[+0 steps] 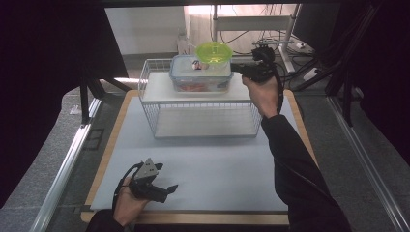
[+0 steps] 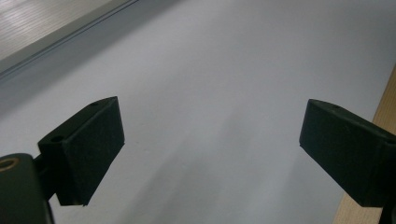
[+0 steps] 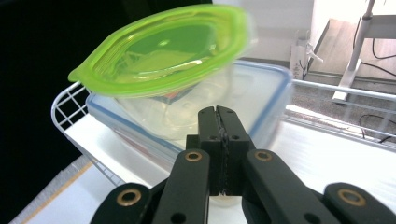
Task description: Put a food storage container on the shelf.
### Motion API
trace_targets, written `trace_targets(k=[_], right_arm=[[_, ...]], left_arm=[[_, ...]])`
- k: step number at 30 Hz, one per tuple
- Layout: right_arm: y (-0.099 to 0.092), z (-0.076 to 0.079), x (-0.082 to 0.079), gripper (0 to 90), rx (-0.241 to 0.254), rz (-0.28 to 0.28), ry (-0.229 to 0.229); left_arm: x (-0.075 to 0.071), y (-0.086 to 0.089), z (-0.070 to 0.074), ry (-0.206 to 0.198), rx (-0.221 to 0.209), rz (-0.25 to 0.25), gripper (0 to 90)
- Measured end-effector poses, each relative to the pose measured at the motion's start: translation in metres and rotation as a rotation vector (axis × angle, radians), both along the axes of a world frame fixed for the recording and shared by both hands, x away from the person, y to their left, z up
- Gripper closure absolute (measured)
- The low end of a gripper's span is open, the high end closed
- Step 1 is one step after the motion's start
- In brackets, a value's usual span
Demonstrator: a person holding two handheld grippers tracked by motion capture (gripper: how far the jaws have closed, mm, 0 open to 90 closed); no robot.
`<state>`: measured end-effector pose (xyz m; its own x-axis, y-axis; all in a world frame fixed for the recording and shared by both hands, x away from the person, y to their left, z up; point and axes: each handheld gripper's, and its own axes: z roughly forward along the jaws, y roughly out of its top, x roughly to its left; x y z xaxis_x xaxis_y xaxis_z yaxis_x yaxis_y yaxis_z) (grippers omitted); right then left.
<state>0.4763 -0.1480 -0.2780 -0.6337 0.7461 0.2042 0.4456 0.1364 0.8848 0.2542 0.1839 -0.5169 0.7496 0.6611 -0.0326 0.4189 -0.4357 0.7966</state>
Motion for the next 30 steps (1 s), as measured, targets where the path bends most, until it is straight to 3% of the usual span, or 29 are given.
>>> trace_targets(k=[4,23,30], right_arm=[[0.010,-0.002,0.001,89.8,-0.014,0.012,-0.002],[0.046,-0.005,0.013,88.6,0.009,0.052,0.032],[0.046,-0.008,0.010,82.2,-0.006,0.064,0.016]], left_arm=[[0.000,0.000,0.000,0.002,-0.002,0.000,6.3],[0.000,0.000,0.000,0.002,0.000,-0.003,6.3],[0.000,0.000,0.000,0.003,-0.006,-0.001,6.3]])
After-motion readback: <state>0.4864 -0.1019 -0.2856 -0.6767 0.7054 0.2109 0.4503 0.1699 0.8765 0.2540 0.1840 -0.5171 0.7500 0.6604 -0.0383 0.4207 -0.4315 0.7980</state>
